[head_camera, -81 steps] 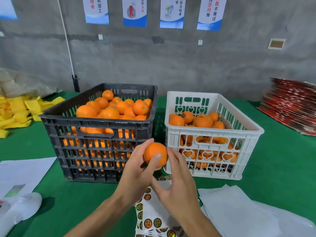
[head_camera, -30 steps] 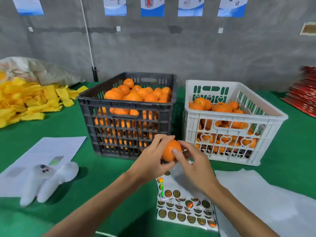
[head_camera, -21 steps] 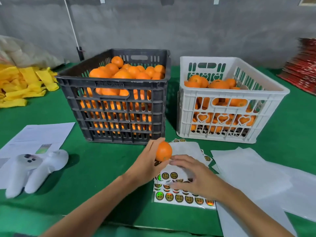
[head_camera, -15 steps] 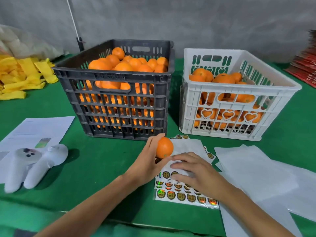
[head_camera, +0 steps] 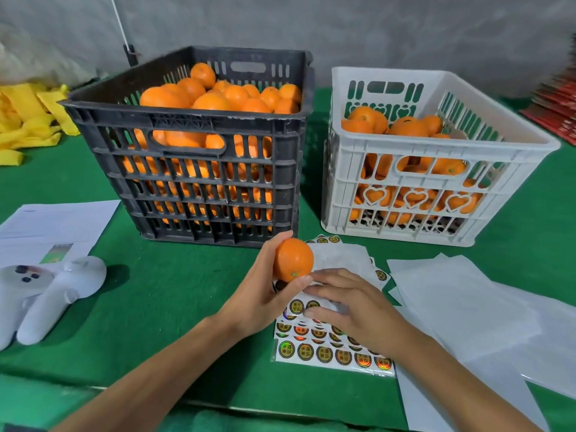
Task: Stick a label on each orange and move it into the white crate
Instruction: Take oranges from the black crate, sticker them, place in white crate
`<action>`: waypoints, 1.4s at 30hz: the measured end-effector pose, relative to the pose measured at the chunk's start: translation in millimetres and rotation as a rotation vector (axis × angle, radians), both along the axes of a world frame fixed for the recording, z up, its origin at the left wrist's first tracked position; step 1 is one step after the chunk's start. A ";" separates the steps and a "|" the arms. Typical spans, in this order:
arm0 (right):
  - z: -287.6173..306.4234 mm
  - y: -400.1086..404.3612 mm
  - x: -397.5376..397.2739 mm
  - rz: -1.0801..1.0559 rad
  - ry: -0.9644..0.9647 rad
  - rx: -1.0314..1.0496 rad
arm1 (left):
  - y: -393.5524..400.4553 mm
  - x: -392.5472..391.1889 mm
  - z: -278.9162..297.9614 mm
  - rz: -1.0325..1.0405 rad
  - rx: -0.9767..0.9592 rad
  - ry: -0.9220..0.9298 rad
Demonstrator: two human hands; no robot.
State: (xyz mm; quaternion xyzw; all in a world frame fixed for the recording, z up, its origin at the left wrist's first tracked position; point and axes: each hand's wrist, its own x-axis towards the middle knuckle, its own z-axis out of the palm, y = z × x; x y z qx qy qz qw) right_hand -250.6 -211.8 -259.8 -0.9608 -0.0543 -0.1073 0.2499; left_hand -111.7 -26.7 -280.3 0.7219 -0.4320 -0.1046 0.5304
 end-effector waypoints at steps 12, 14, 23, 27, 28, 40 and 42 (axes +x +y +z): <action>-1.9 1.1 -6.1 -0.001 -0.257 -0.205 | -3.5 1.6 -4.7 -0.049 0.020 0.074; -2.0 1.7 -5.9 0.005 -0.238 -0.186 | -3.5 1.5 -4.7 -0.052 0.024 0.088; -0.8 4.3 -8.0 0.039 -0.328 -0.335 | -3.6 2.3 -4.2 -0.044 0.032 0.105; 1.7 4.3 -8.0 0.095 -0.366 -0.356 | -3.9 2.5 -2.9 -0.042 0.036 0.105; 2.9 4.4 -8.6 0.109 -0.346 -0.303 | -3.9 2.6 -2.6 -0.041 0.035 0.104; 33.3 26.6 13.3 -0.304 -0.220 0.724 | -5.9 -6.5 7.1 -0.052 -0.043 0.135; 41.5 27.6 15.3 -0.339 -0.268 0.698 | -8.3 -9.6 18.0 -0.031 -0.097 0.191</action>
